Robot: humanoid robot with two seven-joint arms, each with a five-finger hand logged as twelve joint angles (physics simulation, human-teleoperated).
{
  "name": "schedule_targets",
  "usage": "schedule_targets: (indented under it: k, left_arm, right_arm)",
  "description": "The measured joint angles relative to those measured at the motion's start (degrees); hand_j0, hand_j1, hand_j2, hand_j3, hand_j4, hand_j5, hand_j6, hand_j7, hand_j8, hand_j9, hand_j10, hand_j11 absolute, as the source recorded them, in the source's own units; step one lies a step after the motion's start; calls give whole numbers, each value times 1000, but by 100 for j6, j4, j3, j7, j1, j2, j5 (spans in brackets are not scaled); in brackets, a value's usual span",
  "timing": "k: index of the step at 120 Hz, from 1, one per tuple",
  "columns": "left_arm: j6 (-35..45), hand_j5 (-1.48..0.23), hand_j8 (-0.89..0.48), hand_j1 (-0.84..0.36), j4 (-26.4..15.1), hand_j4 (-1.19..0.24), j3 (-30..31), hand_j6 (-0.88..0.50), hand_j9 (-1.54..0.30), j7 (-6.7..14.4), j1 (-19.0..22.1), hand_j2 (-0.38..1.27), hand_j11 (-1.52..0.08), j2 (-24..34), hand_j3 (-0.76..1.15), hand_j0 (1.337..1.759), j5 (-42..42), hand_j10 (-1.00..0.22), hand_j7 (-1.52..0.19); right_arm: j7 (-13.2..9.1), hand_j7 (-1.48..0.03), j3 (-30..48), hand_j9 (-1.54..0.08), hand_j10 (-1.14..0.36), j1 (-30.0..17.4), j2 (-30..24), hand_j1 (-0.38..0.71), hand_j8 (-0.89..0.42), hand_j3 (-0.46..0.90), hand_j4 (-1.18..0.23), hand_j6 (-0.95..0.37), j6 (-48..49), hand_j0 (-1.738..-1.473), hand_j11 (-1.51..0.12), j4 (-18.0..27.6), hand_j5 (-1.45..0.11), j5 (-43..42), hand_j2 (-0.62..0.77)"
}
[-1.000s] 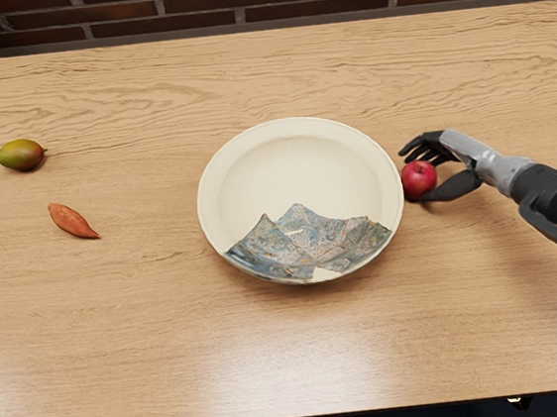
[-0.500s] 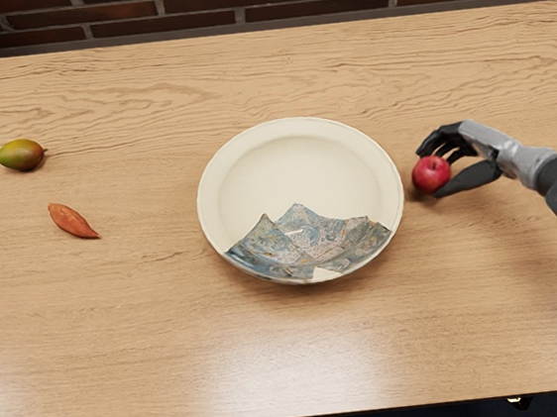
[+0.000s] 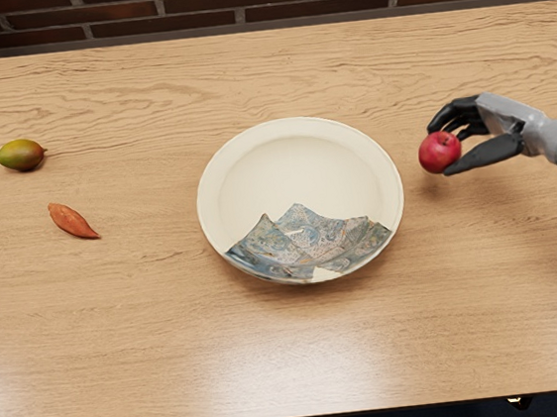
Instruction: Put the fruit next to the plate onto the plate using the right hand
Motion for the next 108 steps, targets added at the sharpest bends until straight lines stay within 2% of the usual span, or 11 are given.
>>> schedule_targets:
  k: [71, 108]
  left_arm:
    - [0, -303, -233, 69, 1, -234, 0, -233, -303, 0, 0, 47, -303, 0, 0, 1658, 0, -233, -303]
    - [0, -303, -233, 69, 0, -234, 0, -233, -303, 1, 0, 47, -303, 0, 0, 1658, 0, -233, -303]
  right_arm:
    - [-18, -766, 133, -783, -579, 352, 74, 254, -409, 0, -581, -430, 316, -1658, -785, 365, -781, 211, 192]
    - [-45, -765, 133, -783, -578, 486, 449, 257, -393, 0, -579, -413, 337, -1658, -784, 455, -782, 241, 160]
